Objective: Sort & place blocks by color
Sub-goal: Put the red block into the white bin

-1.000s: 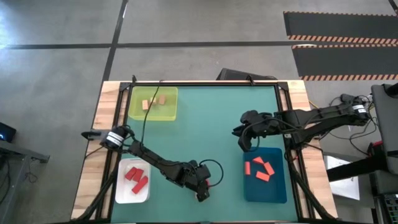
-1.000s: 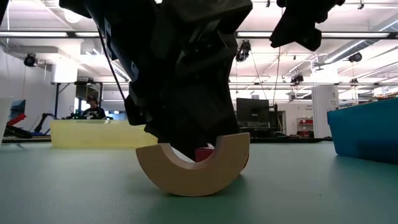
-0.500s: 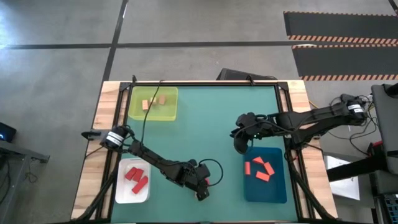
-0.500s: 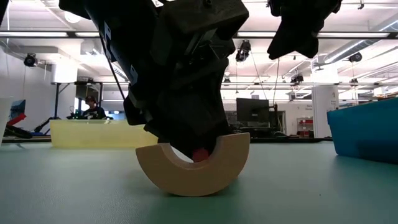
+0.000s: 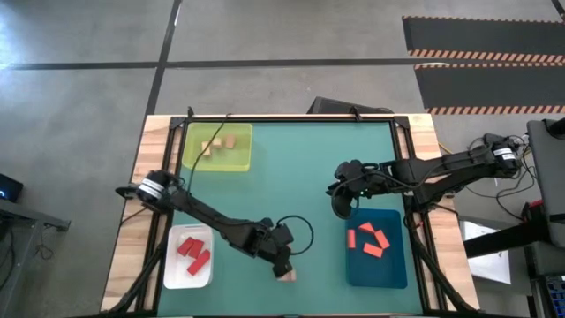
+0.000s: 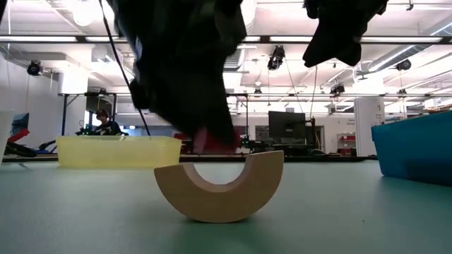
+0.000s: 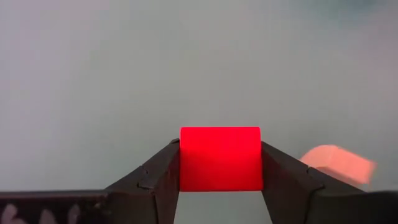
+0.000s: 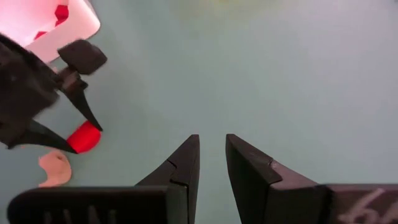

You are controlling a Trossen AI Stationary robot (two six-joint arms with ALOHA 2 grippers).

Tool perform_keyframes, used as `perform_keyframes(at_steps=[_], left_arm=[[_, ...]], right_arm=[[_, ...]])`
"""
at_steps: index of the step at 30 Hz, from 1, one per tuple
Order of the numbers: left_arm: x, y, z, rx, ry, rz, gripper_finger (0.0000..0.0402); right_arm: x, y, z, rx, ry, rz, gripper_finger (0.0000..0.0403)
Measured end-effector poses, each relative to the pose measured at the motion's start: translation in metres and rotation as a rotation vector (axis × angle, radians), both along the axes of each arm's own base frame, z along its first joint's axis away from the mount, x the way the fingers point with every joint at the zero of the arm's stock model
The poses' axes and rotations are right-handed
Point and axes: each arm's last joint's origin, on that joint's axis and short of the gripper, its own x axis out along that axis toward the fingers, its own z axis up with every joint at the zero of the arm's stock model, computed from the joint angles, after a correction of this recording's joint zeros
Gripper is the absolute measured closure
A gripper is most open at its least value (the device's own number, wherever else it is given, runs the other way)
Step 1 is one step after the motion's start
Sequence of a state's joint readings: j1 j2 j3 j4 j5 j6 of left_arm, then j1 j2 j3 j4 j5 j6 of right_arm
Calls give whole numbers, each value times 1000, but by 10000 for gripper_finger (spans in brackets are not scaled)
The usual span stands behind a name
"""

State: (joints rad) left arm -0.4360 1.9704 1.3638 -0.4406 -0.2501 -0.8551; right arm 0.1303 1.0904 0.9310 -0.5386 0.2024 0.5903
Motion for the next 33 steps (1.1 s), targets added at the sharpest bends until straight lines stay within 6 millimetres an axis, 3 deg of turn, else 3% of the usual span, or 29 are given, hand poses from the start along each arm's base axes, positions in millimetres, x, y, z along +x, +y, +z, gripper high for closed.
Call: perform_keyframes(at_steps=[7, 16, 22, 27, 33], left_arm=[[-21, 13, 48, -45, 2, 16, 235], [-88, 35, 116, -205, 169, 47, 235], [-129, 46, 146, -253, 220, 27, 234], [-153, 46, 150, -355, 319, -35, 234], [-177, 42, 123, -517, 575, -79, 234]], right_arm=[[0, 0, 1, 1, -3, 0, 335], [0, 0, 1, 20, -11, -20, 335], [0, -1, 1, 76, -22, -90, 335], [1, -1, 1, 134, -40, -149, 335], [4, -1, 5, 182, -94, -204, 335]])
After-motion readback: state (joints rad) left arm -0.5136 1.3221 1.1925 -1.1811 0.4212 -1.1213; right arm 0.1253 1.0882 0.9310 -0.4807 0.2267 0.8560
